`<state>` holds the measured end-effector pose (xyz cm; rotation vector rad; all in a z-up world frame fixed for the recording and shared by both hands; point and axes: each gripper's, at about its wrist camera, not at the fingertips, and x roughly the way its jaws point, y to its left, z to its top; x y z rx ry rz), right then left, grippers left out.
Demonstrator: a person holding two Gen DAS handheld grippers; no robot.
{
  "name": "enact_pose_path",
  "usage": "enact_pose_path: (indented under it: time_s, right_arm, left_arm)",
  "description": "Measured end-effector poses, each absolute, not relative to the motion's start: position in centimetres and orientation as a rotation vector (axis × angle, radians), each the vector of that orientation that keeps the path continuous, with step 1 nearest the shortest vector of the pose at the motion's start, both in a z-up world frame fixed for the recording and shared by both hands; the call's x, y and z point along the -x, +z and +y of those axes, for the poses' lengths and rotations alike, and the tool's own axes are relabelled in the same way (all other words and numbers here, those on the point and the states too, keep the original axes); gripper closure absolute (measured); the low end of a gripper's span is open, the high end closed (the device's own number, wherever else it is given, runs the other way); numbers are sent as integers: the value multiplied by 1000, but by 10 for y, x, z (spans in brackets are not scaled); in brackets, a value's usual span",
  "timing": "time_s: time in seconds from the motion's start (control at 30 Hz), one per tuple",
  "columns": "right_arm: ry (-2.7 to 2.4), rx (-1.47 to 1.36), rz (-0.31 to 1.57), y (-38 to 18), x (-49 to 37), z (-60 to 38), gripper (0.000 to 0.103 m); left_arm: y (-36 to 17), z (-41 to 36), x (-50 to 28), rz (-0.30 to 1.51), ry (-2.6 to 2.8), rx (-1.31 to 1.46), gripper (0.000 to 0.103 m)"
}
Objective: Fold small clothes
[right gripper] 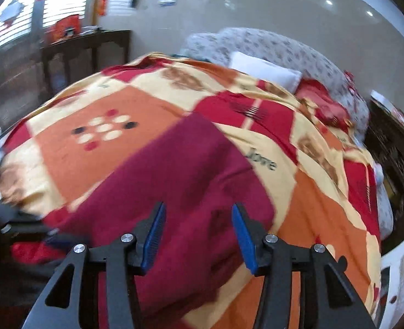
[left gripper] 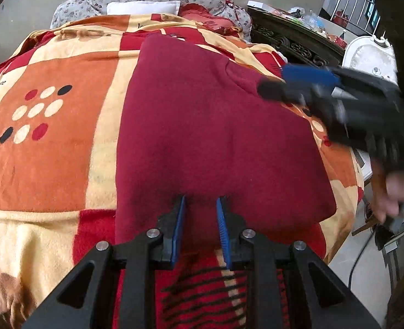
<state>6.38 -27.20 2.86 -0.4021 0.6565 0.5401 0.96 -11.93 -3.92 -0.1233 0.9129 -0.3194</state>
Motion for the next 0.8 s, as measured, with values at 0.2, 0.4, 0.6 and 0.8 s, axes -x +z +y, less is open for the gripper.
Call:
enact_pose_path:
  time_s: [0.2, 0.4, 0.6, 0.8]
  right_arm:
    - [452, 502, 758, -15, -51, -272, 46]
    - [411, 344, 774, -36, -62, -295, 28]
    - [419, 84, 732, -8, -43, -324, 27]
    - [466, -485, 782, -17, -55, -390, 26]
  left_arm:
    - [-41, -118, -11, 922, -331, 132, 80]
    - [-40, -115, -11, 922, -346, 141, 80]
    - [3, -73, -26, 812, -357, 150, 51]
    - [-9, -49, -99, 903, -463, 207, 43]
